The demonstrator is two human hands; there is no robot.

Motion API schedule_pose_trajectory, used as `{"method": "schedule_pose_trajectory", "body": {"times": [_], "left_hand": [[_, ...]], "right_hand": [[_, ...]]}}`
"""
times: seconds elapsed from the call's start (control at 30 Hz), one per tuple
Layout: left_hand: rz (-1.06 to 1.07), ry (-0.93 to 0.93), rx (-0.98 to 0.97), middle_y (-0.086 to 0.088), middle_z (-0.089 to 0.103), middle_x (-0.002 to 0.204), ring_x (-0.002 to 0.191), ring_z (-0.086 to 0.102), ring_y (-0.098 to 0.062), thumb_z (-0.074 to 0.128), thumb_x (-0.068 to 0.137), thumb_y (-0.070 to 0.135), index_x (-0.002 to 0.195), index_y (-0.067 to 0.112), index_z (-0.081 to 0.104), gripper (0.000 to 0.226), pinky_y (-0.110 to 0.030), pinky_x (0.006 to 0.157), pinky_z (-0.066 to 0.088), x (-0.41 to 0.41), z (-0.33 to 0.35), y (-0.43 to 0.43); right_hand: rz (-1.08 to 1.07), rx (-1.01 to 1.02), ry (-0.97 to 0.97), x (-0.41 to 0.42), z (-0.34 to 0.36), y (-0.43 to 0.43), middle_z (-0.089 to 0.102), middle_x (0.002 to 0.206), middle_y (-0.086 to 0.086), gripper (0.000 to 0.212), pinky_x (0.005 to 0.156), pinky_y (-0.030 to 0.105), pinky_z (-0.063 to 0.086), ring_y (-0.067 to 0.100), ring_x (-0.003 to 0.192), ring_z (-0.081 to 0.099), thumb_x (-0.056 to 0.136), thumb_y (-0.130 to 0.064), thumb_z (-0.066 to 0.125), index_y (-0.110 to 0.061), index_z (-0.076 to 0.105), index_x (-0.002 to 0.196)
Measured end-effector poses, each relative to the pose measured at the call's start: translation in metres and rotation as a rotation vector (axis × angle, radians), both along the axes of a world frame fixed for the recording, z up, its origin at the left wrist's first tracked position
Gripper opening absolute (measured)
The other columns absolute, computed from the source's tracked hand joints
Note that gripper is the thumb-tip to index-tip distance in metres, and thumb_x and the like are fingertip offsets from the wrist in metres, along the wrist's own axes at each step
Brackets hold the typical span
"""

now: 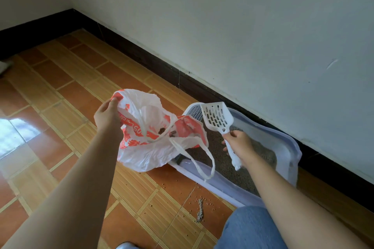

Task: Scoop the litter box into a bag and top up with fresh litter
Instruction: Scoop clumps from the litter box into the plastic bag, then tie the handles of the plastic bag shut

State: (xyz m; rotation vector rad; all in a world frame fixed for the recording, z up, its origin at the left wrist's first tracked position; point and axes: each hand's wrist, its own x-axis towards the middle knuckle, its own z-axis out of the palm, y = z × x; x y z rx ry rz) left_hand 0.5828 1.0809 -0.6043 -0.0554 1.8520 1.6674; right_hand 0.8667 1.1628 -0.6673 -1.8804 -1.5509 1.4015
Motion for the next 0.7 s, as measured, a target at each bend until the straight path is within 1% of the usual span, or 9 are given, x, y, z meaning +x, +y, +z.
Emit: {"method": "schedule_pose_trajectory", "body": {"times": [0.07, 0.13, 0.17, 0.27, 0.37, 0.43, 0.5, 0.6, 0.7], "left_hand": [[0.029, 0.004, 0.006, -0.003, 0.061, 0.109, 0.1, 0.059, -0.02, 0.061, 0.089, 0.032, 0.095, 0.025, 0.061, 0.009, -0.035, 0.087, 0.051, -0.013, 0.0, 0.0], [0.048, 0.002, 0.003, -0.001, 0.061, 0.106, 0.098, 0.06, -0.019, 0.06, 0.09, 0.032, 0.094, 0.026, 0.061, 0.008, -0.033, 0.086, 0.052, -0.022, -0.002, 0.001], [0.058, -0.002, 0.008, -0.001, 0.061, 0.104, 0.097, 0.06, -0.018, 0.06, 0.09, 0.032, 0.094, 0.026, 0.061, 0.007, -0.033, 0.086, 0.052, -0.026, -0.004, 0.002], [0.1, -0.012, 0.021, 0.002, 0.061, 0.098, 0.096, 0.06, -0.018, 0.061, 0.089, 0.032, 0.097, 0.026, 0.063, 0.01, -0.033, 0.086, 0.053, -0.037, -0.01, 0.005], [0.139, -0.023, 0.018, 0.004, 0.061, 0.101, 0.1, 0.06, -0.018, 0.058, 0.091, 0.032, 0.108, 0.024, 0.065, 0.02, -0.036, 0.09, 0.052, -0.05, -0.015, 0.009], [0.147, -0.035, 0.025, 0.003, 0.062, 0.103, 0.101, 0.06, -0.018, 0.057, 0.092, 0.031, 0.111, 0.024, 0.065, 0.022, -0.037, 0.091, 0.052, -0.059, -0.018, 0.011], [0.138, -0.047, 0.029, 0.001, 0.062, 0.103, 0.099, 0.061, -0.019, 0.057, 0.092, 0.031, 0.111, 0.023, 0.065, 0.022, -0.036, 0.09, 0.053, -0.064, -0.023, 0.014], [0.15, -0.051, 0.046, 0.002, 0.062, 0.099, 0.097, 0.061, -0.018, 0.057, 0.092, 0.03, 0.104, 0.023, 0.064, 0.016, -0.033, 0.087, 0.053, -0.068, -0.032, 0.019], [0.177, -0.059, 0.066, 0.006, 0.06, 0.085, 0.092, 0.06, -0.015, 0.056, 0.092, 0.028, 0.093, 0.025, 0.062, 0.006, -0.029, 0.084, 0.053, -0.074, -0.038, 0.023]], "right_hand": [[-0.046, -0.002, 0.005, -0.008, -0.003, 0.0, 0.065, 0.082, 0.003, 0.022, 0.063, 0.032, 0.051, 0.015, 0.063, 0.059, 0.091, -0.021, 0.051, -0.006, 0.063, 0.101], [-0.066, -0.012, -0.006, -0.015, -0.005, 0.001, 0.063, 0.08, 0.003, 0.023, 0.053, 0.025, 0.047, 0.013, 0.061, 0.058, 0.093, -0.02, 0.049, -0.004, 0.061, 0.104], [-0.072, -0.016, -0.014, -0.018, -0.006, 0.002, 0.062, 0.08, 0.003, 0.023, 0.051, 0.024, 0.044, 0.013, 0.061, 0.057, 0.093, -0.02, 0.048, -0.004, 0.06, 0.104], [-0.101, -0.038, -0.017, -0.028, -0.008, 0.005, 0.062, 0.08, 0.004, 0.023, 0.054, 0.025, 0.044, 0.013, 0.06, 0.057, 0.093, -0.019, 0.048, -0.003, 0.06, 0.104], [-0.111, -0.055, 0.001, -0.041, -0.012, 0.01, 0.061, 0.077, 0.004, 0.023, 0.054, 0.026, 0.047, 0.014, 0.058, 0.058, 0.091, -0.017, 0.053, -0.001, 0.061, 0.105], [-0.108, -0.071, 0.005, -0.052, -0.015, 0.013, 0.061, 0.078, 0.006, 0.023, 0.051, 0.025, 0.046, 0.015, 0.058, 0.058, 0.091, -0.015, 0.053, 0.001, 0.061, 0.107], [-0.115, -0.086, -0.006, -0.064, -0.018, 0.016, 0.063, 0.085, 0.01, 0.025, 0.053, 0.027, 0.048, 0.015, 0.058, 0.058, 0.092, -0.014, 0.052, 0.002, 0.059, 0.109], [-0.116, -0.12, -0.01, -0.084, -0.023, 0.019, 0.061, 0.09, 0.011, 0.025, 0.051, 0.024, 0.046, 0.014, 0.06, 0.057, 0.094, -0.014, 0.049, 0.001, 0.055, 0.113], [-0.15, -0.134, -0.026, -0.101, -0.034, 0.022, 0.058, 0.079, 0.006, 0.024, 0.055, 0.028, 0.048, 0.015, 0.06, 0.057, 0.095, -0.015, 0.047, 0.001, 0.054, 0.112]]}}
